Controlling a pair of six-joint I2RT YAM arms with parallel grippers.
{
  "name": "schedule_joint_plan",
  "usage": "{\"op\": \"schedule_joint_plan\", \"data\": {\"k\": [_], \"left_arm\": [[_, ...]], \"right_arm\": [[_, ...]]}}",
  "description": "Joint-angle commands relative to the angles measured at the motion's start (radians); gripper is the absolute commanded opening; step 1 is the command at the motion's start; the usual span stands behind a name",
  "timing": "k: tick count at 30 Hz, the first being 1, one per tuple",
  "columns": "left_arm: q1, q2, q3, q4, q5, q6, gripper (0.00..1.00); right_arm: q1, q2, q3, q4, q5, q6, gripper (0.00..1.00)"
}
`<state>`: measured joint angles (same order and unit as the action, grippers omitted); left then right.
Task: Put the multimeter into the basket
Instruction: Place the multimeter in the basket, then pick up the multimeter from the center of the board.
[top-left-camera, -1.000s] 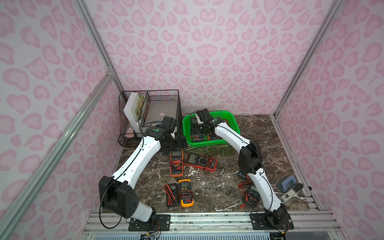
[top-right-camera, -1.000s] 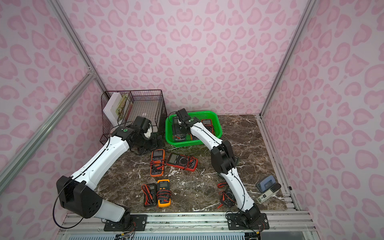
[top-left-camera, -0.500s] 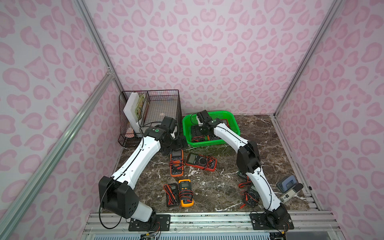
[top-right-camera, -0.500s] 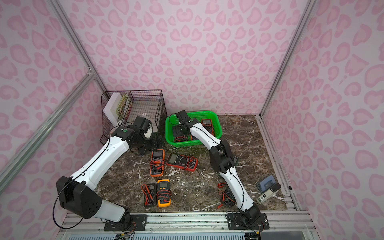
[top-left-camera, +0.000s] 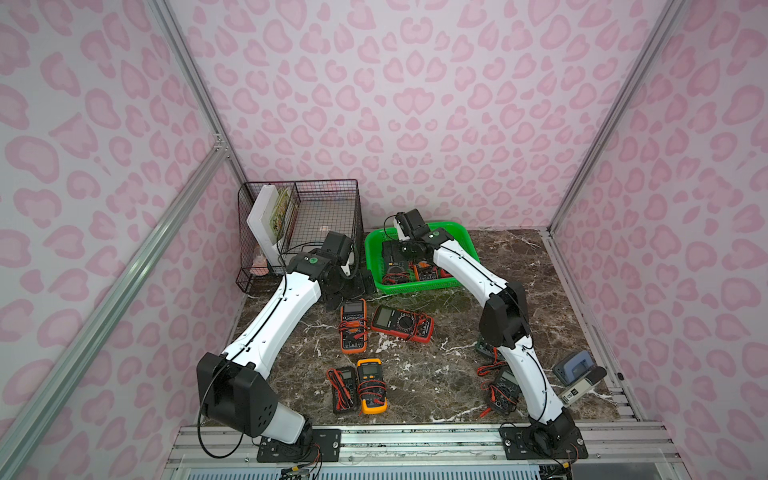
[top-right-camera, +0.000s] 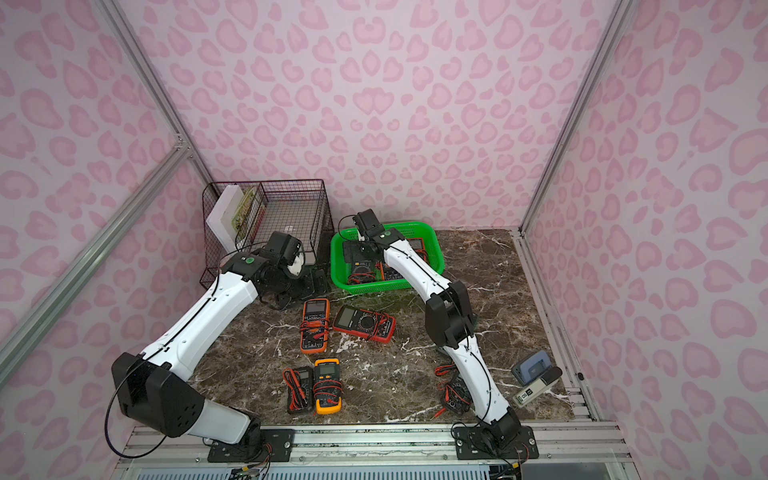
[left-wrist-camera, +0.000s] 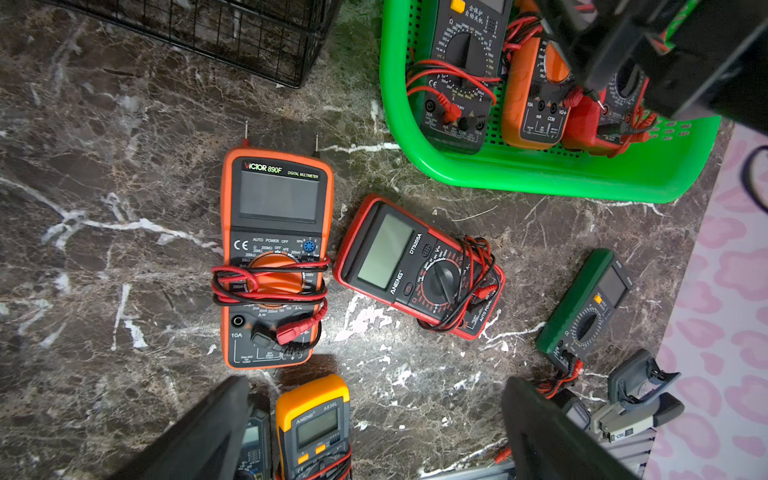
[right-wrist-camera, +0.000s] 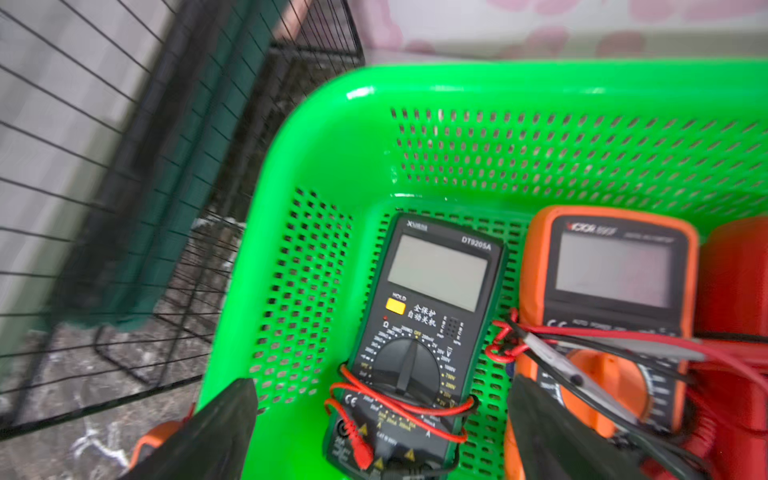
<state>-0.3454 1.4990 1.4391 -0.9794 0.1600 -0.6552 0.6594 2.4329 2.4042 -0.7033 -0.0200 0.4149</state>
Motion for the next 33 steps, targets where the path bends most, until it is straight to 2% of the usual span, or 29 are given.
{"op": "schedule_joint_plan", "data": {"k": [1, 5, 12, 19, 25, 33], "left_arm": [[0.002, -0.007, 0.009, 0.009, -0.001, 0.003, 0.98], [0.002, -0.012, 0.008, 0.007, -0.002, 0.005, 0.99], [0.002, -0.032, 0.008, 0.006, -0.005, 0.003, 0.98], [0.002, -0.043, 0.0, 0.007, 0.001, 0.0, 0.99], [0.002, -0.059, -0.016, 0.001, 0.006, -0.001, 0.99], [0.002, -0.083, -0.029, -0.022, -0.006, 0.002, 0.99]], "right_arm": [[0.002, -0.043, -0.01, -0.021, -0.01, -0.011, 0.99], [0.006, -0.122, -0.097, -0.039, -0.019, -0.024, 0.99], [0.012, -0.432, -0.585, 0.122, -0.016, -0.024, 0.99], [0.015, -0.634, -0.935, 0.208, -0.053, 0.013, 0.99], [0.016, -0.677, -1.108, 0.293, -0.11, 0.019, 0.99], [0.015, -0.613, -1.114, 0.367, -0.13, 0.018, 0.99]]}}
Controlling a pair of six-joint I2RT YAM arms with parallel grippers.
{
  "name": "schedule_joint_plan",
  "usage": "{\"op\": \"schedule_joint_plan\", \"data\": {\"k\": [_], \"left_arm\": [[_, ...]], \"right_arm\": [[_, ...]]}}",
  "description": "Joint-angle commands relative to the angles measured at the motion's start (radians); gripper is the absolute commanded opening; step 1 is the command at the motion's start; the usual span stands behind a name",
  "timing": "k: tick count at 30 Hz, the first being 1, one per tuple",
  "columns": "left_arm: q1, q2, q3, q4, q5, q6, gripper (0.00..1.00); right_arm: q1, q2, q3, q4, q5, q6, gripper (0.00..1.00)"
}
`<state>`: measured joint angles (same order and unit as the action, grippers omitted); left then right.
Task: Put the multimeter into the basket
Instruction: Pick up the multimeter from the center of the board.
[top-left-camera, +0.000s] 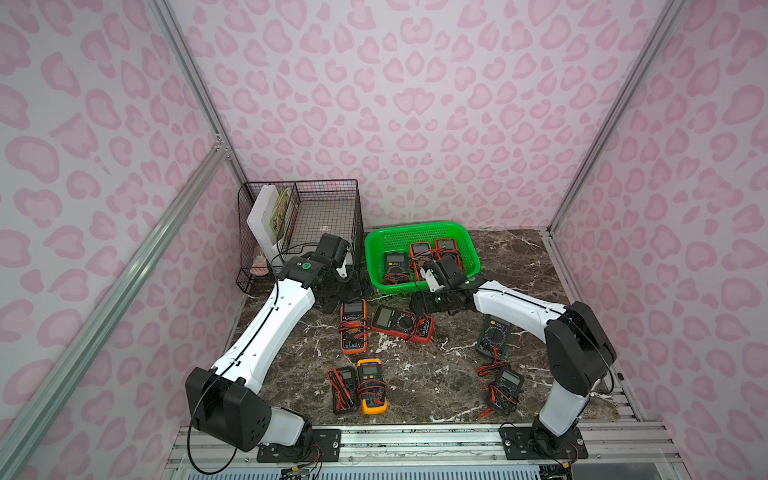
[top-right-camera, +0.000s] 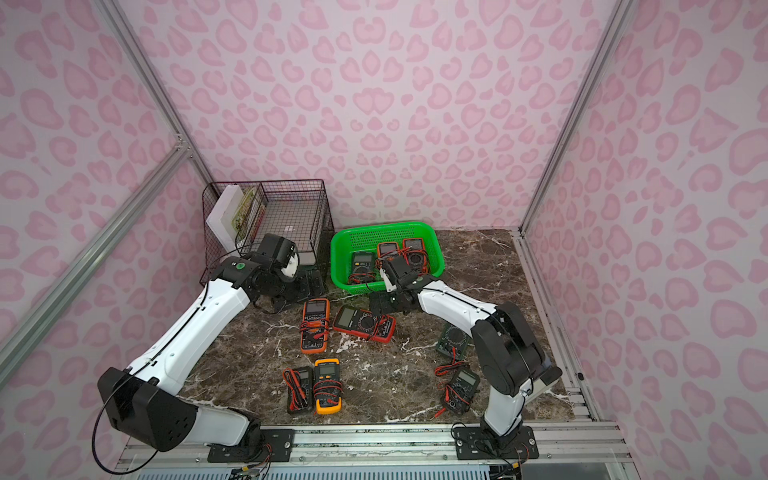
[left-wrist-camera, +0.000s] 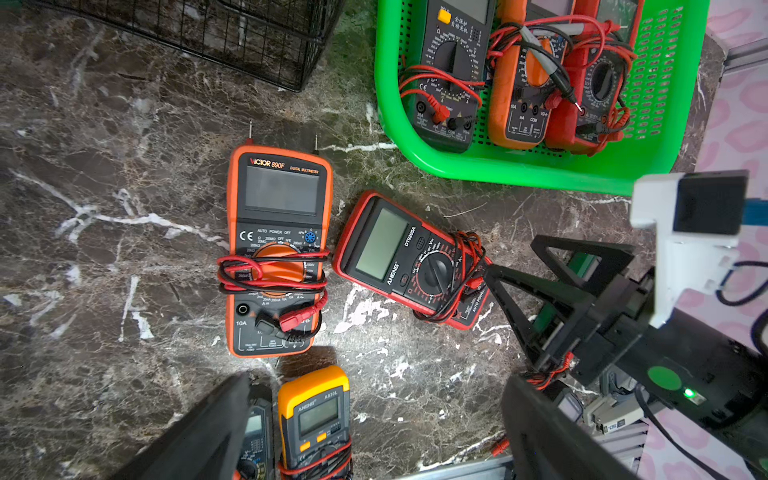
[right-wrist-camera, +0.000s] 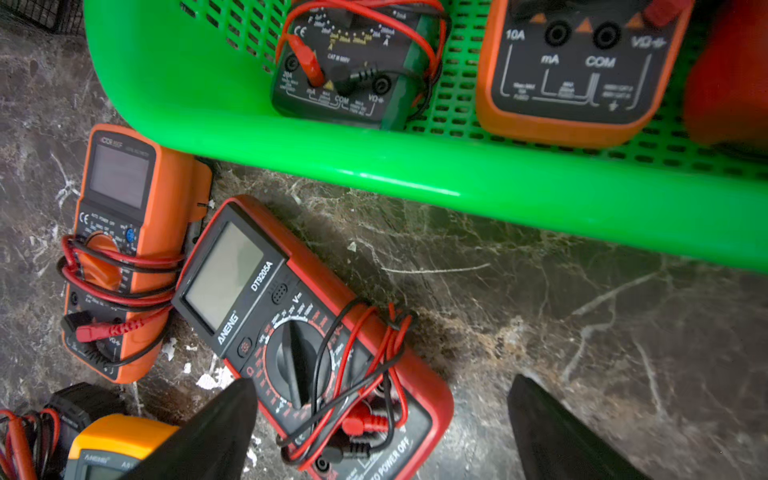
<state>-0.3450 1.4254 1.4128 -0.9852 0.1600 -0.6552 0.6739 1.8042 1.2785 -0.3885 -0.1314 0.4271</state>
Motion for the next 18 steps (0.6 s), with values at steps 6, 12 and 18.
{"op": "schedule_joint_plan", "data": {"k": [6, 12, 18], "left_arm": [[0.001, -0.02, -0.009, -0.017, -0.008, -0.003, 0.99], [0.001, -0.019, -0.012, -0.015, -0.01, -0.004, 0.98], [0.001, -0.013, -0.022, -0.002, -0.006, -0.01, 0.99]], "right_arm": [[0.002, 0.065, 0.019, 0.064, -0.046, 0.005, 0.99], [0.014, 0.069, -0.013, 0.074, -0.067, 0.011, 0.99], [0.046, 0.062, -0.041, 0.064, -0.081, 0.005, 0.99]]}}
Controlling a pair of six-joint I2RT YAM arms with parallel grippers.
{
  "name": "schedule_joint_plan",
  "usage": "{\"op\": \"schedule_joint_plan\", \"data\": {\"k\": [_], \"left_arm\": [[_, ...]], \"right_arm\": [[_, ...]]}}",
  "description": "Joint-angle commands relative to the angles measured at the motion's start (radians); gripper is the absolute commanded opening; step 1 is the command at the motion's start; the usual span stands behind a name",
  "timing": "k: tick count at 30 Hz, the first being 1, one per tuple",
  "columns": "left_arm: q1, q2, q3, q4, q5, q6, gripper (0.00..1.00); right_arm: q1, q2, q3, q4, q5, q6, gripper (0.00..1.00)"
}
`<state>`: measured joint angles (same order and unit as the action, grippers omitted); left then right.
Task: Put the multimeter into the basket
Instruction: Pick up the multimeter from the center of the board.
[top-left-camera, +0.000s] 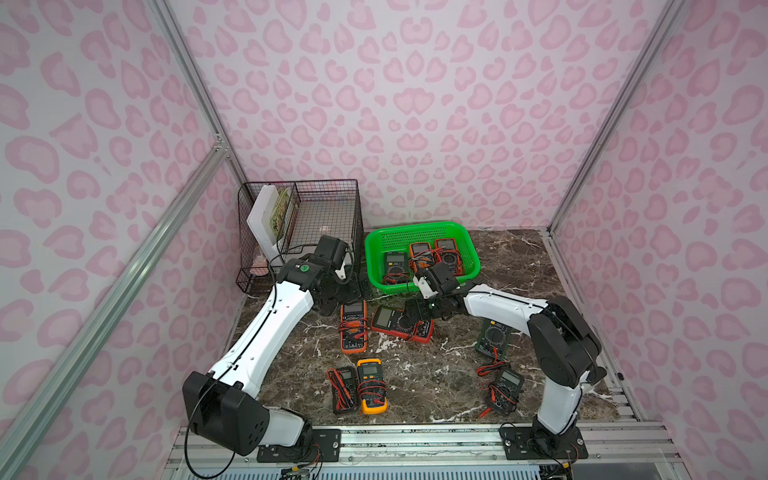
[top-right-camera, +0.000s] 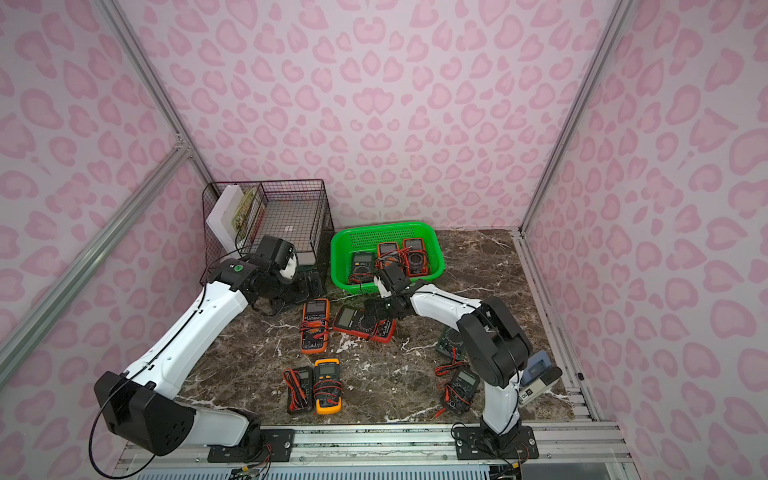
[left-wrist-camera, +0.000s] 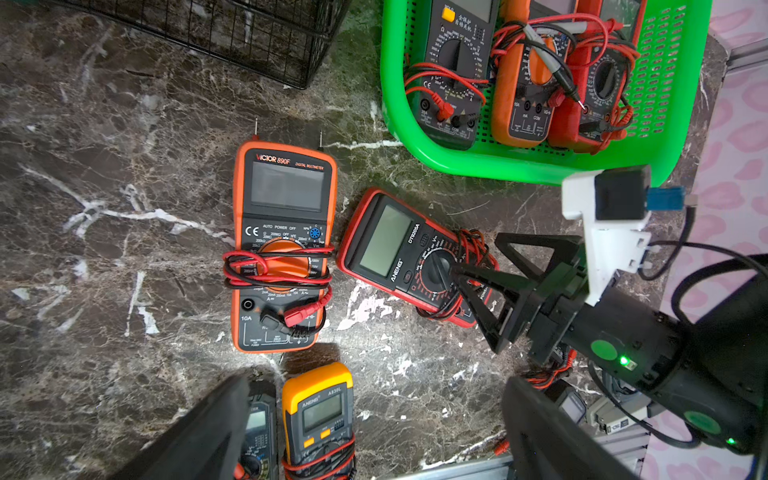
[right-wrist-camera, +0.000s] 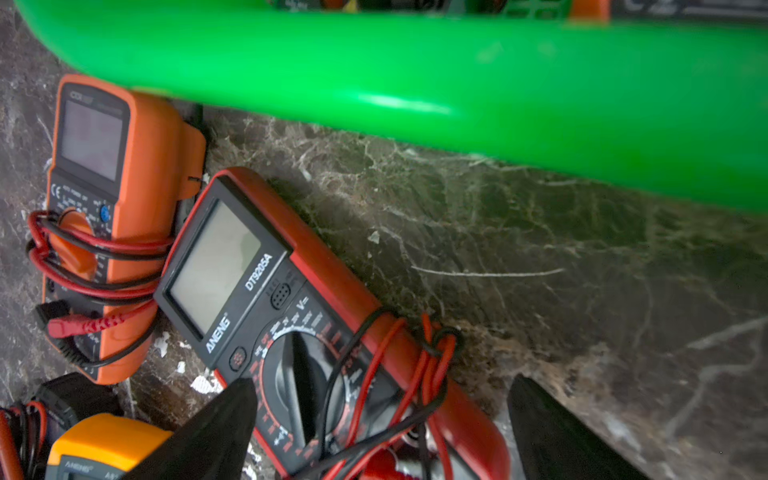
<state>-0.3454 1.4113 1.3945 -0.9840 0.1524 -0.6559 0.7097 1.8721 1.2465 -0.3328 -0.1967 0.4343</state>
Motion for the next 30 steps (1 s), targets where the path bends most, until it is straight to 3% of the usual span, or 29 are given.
{"op": "schedule_joint_plan", "data": {"k": [1, 14, 30], "left_arm": [[0.002, 0.001, -0.006, -0.002, 0.003, -0.01, 0.99], [0.002, -0.006, -0.035, 0.022, 0.005, -0.022, 0.98], [0.002, -0.021, -0.054, 0.023, -0.019, -0.024, 0.99]], "right_arm": [[0.017, -0.009, -0.016, 0.006, -0.022, -0.006, 0.99], [0.118, -0.083, -0.085, -0.084, -0.027, -0.061, 0.99], [0.178, -0.01, 0.091, -0.192, 0.182, -0.127, 0.99]]}}
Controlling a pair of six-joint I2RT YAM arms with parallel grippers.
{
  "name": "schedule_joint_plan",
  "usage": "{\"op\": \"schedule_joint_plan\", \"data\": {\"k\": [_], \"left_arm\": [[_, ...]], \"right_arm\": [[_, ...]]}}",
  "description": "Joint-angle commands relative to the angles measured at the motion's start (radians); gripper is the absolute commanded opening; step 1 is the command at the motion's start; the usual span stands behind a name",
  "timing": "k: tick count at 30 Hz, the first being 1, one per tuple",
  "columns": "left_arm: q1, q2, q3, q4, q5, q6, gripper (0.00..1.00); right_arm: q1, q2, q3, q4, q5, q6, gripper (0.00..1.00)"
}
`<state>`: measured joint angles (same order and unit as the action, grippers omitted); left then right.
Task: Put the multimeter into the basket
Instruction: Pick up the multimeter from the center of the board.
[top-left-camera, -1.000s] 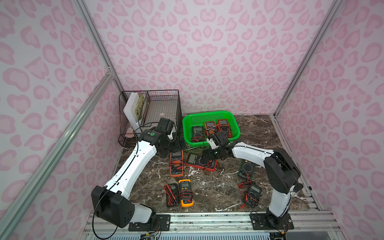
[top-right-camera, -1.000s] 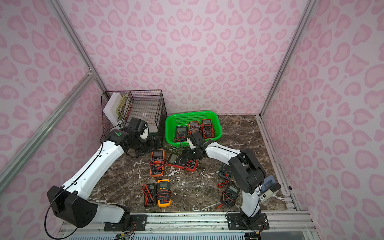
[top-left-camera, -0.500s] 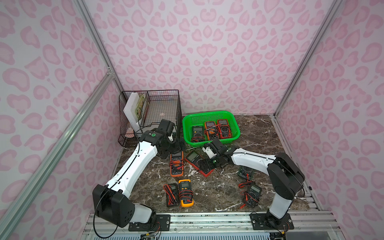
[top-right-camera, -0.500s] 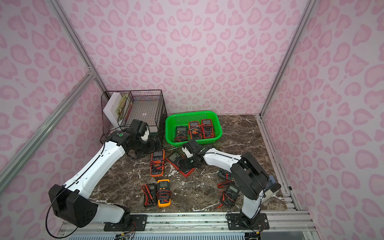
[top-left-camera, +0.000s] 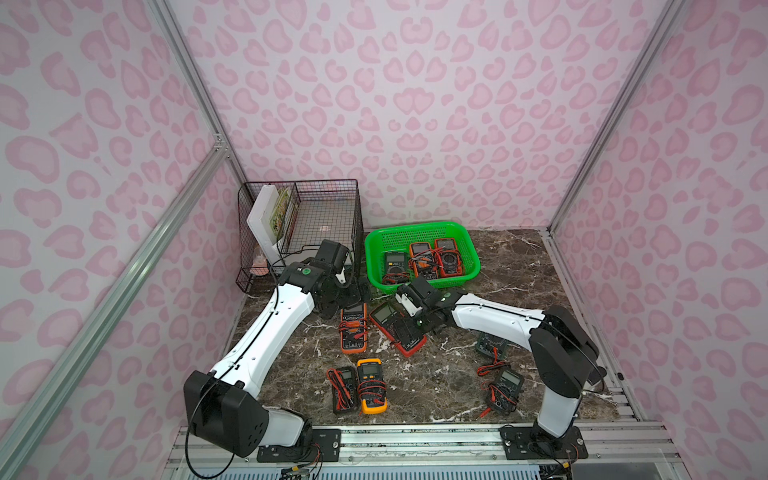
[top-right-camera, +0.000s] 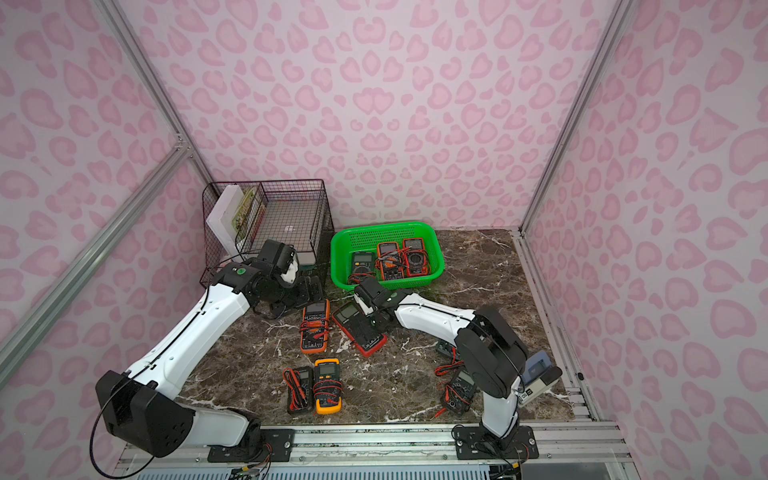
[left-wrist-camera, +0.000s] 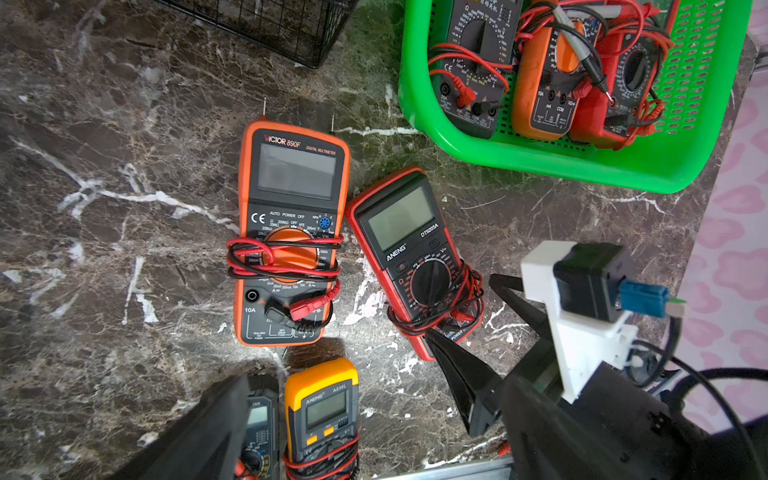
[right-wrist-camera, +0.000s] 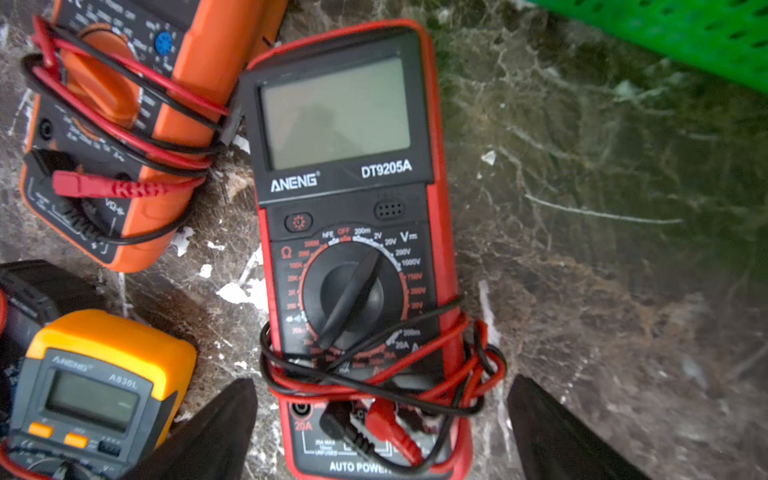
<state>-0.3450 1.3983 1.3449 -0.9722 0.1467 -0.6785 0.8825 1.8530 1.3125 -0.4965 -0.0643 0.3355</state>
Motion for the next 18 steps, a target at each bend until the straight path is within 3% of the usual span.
{"op": "schedule_joint_plan", "data": {"k": [1, 18], "left_arm": [[0.001, -0.01, -0.005, 0.012, -0.016, -0.001, 0.99], [0.004, -0.031, -0.018, 0.017, -0.045, -0.01, 0.98]], "right_arm": [[0.007, 0.017, 0.037, -0.031, 0.054, -0.033, 0.99], [0.025, 0.107, 0.126, -0.029, 0.062, -0.072, 0.99]]}}
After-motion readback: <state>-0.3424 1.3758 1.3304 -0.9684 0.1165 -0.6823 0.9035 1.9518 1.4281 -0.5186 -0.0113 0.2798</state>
